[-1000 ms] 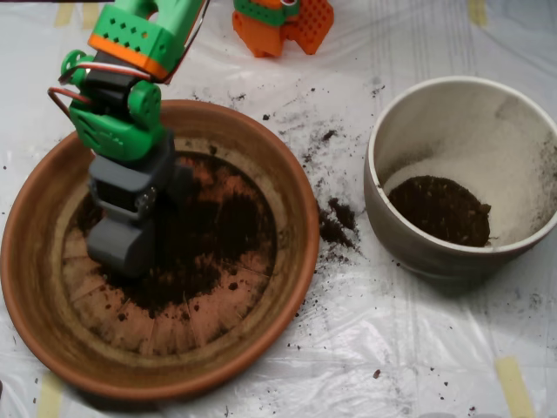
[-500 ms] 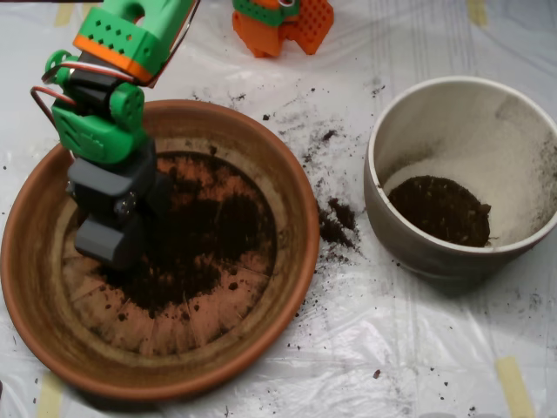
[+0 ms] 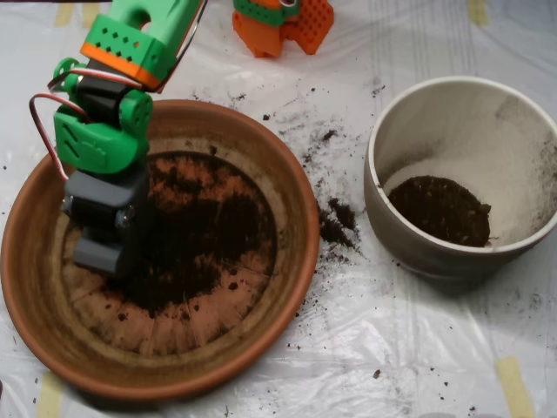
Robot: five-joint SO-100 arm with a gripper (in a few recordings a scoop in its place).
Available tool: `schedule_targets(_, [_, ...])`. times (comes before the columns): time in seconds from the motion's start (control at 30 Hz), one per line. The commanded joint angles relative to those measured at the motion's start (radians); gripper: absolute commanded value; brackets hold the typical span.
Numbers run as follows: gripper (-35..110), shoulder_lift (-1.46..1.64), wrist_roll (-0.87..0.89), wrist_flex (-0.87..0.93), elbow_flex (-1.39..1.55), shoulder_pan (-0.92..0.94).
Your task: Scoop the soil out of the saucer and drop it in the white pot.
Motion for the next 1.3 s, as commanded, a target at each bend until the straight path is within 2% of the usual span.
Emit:
schedule_targets(0.0, [-1, 0.152, -0.018, -0.071, 0.049, -0.005])
schedule_targets(0.2, [-1, 0.419, 0.008, -0.163, 0.267, -0.075])
schedule_targets(0.43, [-1, 0.658, 0.061, 0.017, 0.298, -0.215])
schedule_targets(0.63, [-1, 0.787, 0.063, 0.210, 0.210, -0.327])
schedule_targets(0.87, [-1, 0.882, 0.057, 0.356, 0.098, -0.440])
schedule_targets(1.27, [-1, 0.808, 0.103, 0.549, -0.195, -0.785])
